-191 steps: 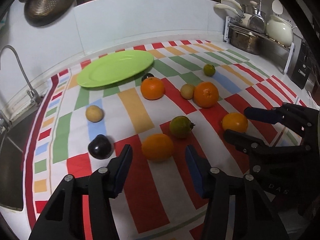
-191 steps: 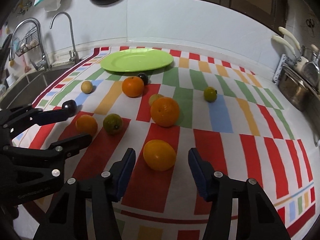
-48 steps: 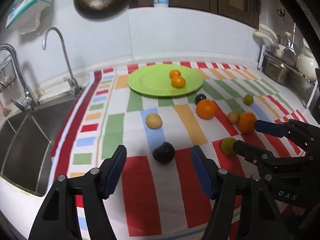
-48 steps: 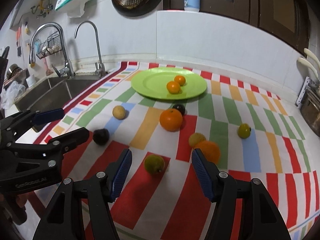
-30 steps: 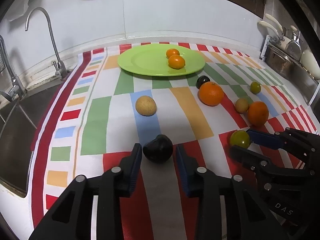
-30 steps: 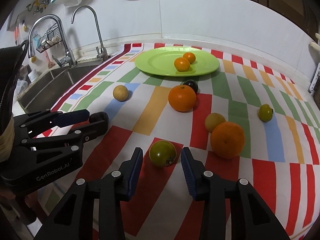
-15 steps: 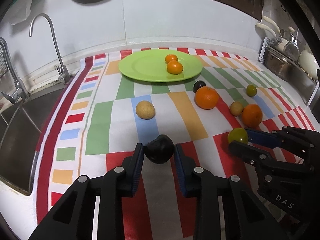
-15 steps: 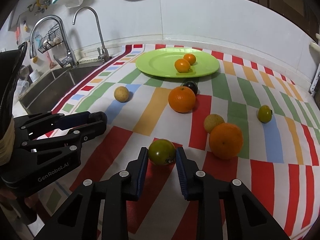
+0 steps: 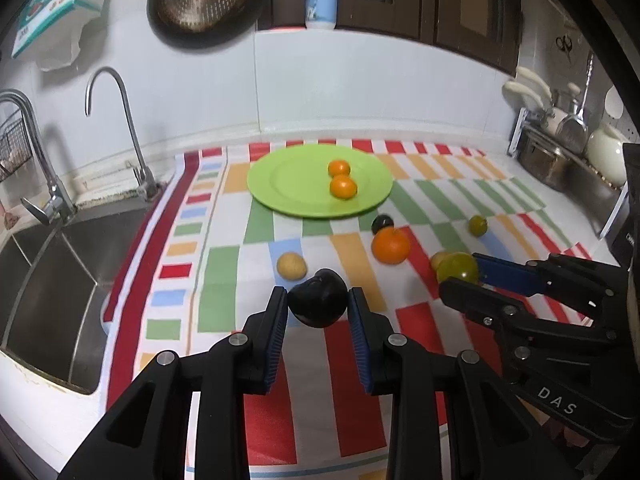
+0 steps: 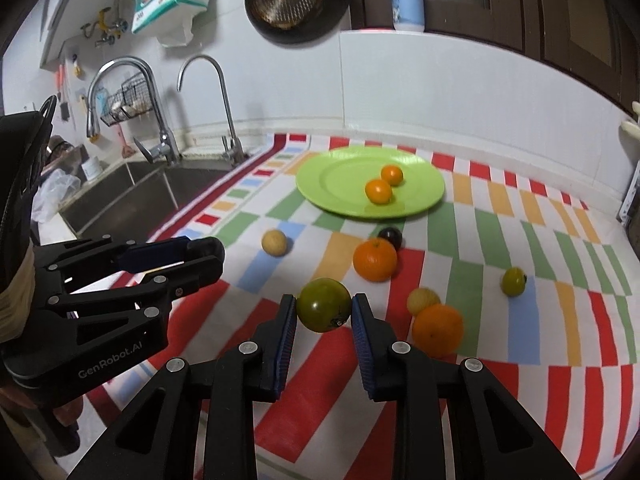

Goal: Organize fruits
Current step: 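Carry the plum and green fruit onto the green plate and release both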

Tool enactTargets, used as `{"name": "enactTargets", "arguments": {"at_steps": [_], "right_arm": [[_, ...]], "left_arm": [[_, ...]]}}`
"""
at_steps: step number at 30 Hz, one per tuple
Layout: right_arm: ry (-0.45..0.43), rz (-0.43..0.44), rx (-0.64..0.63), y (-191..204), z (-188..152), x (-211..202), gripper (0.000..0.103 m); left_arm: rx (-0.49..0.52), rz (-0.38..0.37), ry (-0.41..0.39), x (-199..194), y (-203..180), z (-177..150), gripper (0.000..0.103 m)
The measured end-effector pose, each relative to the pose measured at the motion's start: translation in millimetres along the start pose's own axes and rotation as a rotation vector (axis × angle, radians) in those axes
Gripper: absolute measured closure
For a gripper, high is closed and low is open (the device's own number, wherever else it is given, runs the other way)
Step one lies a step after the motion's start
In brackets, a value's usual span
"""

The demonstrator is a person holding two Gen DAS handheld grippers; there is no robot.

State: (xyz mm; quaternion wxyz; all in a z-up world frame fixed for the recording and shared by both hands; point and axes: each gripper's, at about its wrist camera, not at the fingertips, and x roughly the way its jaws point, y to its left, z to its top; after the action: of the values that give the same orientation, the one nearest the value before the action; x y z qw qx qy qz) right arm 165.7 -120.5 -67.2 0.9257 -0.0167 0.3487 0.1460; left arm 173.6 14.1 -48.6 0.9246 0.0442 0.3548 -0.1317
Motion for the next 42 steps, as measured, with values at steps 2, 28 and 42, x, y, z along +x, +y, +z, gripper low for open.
{"name": "enactTargets", "arguments": {"at_steps": [2, 28, 42], "right_arm": [[-0.015, 0.006, 0.002, 1.3, 4.8, -5.5, 0.074], [-0.072, -0.037, 0.11, -11.9, 72.7, 18.5, 0.074], [0.02, 0.039, 0.001, -54.6, 143.6, 83.2, 0.074]], "left_arm": [[0.007, -0.005, -0.017, -5.0, -0.2, 5.6, 0.072], [0.093, -0.097, -0.047, 29.0, 22.1, 69.6, 0.073], [0.081, -0.053, -0.025, 92.7, 24.7, 123.8, 0.073]]}}
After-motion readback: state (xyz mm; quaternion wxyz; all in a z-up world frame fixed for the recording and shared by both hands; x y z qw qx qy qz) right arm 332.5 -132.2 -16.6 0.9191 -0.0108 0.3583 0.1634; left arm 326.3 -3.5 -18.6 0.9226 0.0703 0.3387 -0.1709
